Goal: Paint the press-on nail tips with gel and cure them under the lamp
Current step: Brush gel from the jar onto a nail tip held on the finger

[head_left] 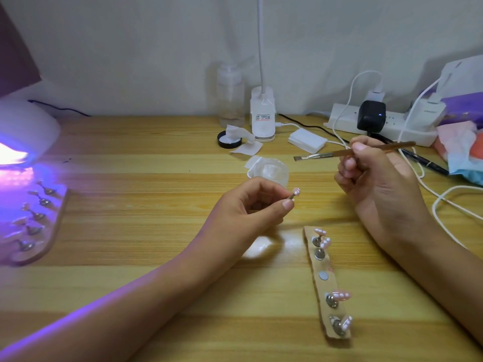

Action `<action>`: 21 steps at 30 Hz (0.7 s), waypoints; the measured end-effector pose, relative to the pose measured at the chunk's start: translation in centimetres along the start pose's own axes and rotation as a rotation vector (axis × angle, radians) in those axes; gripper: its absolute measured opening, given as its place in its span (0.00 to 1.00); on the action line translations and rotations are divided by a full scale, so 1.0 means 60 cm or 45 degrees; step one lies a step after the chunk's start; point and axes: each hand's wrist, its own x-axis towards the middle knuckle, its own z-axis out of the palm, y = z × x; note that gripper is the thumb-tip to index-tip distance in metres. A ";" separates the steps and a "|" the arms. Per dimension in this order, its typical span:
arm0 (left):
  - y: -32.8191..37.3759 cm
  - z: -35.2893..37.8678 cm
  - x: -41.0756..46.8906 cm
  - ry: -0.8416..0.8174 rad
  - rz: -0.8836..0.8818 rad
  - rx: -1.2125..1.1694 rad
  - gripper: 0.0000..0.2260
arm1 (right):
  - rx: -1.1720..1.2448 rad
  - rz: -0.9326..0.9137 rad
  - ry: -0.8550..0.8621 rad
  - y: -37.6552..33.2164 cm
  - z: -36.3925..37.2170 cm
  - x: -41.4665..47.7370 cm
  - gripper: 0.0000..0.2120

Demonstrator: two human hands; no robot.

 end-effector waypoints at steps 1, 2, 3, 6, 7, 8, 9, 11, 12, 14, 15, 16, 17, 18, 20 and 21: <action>0.000 0.000 0.000 0.002 0.001 -0.002 0.04 | 0.021 0.013 -0.023 -0.001 -0.001 0.001 0.03; 0.001 0.000 0.000 0.002 0.001 -0.001 0.03 | 0.040 0.027 -0.032 -0.002 -0.002 0.001 0.02; 0.001 0.000 0.000 0.002 0.000 0.002 0.03 | 0.064 0.047 -0.027 -0.003 -0.003 0.002 0.02; 0.001 -0.001 -0.001 -0.004 -0.005 0.021 0.02 | 0.103 0.083 0.031 -0.004 -0.006 0.006 0.06; 0.001 -0.001 -0.001 -0.006 -0.005 0.030 0.02 | 0.100 0.087 0.055 -0.004 -0.005 0.008 0.08; 0.000 -0.001 -0.001 -0.006 -0.002 0.041 0.03 | 0.084 0.083 0.083 -0.003 -0.005 0.009 0.10; 0.000 -0.001 -0.001 -0.006 -0.001 0.056 0.04 | 0.055 0.070 0.107 -0.001 -0.004 0.009 0.10; 0.000 0.000 -0.001 -0.009 -0.003 0.086 0.04 | -0.013 0.033 0.122 0.002 -0.002 0.006 0.12; 0.000 0.000 -0.001 -0.011 -0.002 0.094 0.04 | -0.044 0.016 0.111 0.004 0.000 0.004 0.13; 0.001 0.001 -0.001 -0.013 0.000 0.098 0.02 | -0.088 -0.017 0.064 0.005 0.002 0.000 0.13; 0.001 0.001 -0.001 -0.015 0.001 0.099 0.02 | -0.105 -0.030 0.037 0.005 0.002 -0.002 0.13; 0.001 0.000 -0.001 -0.019 0.002 0.100 0.02 | -0.116 -0.039 0.013 0.004 0.003 -0.003 0.13; 0.001 0.000 -0.001 -0.023 0.004 0.102 0.03 | -0.124 -0.044 -0.010 0.004 0.004 -0.004 0.12; 0.000 -0.001 -0.001 -0.026 0.005 0.103 0.04 | -0.130 -0.047 -0.032 0.004 0.004 -0.005 0.12; 0.000 -0.002 -0.001 -0.030 -0.004 0.100 0.06 | -0.155 -0.059 -0.074 0.004 0.005 -0.007 0.09; 0.000 -0.002 -0.001 -0.031 -0.008 0.097 0.07 | -0.178 -0.069 -0.088 0.004 0.005 -0.009 0.08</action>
